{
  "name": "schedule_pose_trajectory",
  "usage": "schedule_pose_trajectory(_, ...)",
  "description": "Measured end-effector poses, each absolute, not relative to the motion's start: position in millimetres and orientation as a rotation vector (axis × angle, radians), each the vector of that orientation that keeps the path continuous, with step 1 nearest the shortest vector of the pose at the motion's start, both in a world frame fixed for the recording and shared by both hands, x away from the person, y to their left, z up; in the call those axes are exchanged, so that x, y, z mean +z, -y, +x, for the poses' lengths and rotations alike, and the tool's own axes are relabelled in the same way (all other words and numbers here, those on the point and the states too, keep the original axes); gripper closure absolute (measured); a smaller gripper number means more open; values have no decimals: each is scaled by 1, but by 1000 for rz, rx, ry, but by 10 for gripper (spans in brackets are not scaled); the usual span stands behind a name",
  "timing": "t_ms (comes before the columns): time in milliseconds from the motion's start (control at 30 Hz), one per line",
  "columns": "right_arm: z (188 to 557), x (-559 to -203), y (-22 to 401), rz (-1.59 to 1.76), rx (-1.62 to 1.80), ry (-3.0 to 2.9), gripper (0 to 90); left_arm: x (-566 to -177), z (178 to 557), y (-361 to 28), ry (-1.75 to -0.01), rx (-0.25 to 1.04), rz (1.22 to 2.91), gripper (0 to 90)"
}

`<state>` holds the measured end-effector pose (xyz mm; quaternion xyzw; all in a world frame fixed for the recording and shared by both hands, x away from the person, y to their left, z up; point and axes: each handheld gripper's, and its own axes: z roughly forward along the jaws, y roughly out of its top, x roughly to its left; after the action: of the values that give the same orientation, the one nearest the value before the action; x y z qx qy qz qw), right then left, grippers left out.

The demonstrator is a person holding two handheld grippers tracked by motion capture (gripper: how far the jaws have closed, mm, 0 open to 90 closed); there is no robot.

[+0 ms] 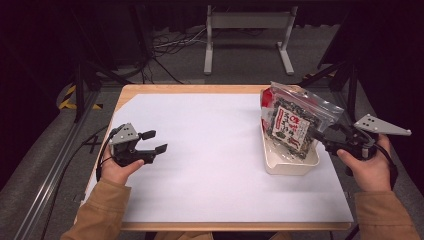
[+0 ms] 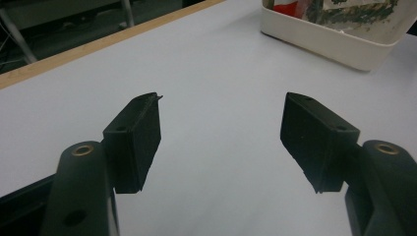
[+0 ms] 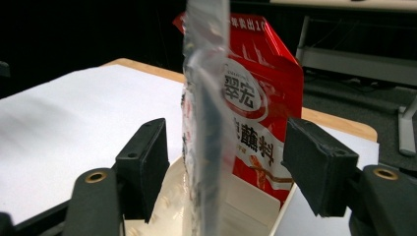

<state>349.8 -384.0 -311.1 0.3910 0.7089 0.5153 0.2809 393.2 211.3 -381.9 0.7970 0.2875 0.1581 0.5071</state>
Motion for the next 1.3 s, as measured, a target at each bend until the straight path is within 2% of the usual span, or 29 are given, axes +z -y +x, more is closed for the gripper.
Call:
schedule_pose_trajectory(700,292,-297,351,980,1376,-1905,361,-376,378,-211,-674,369,1910,323)
schedule_pose_trajectory(967,290,-308,329,927,1426,-1958,359,-373,368,-212,-657,366,1906,322)
schedule_pose_trajectory(1300,301,-339,300,862,1511,-2073,352,-379,350,-222,-657,362,1899,321)
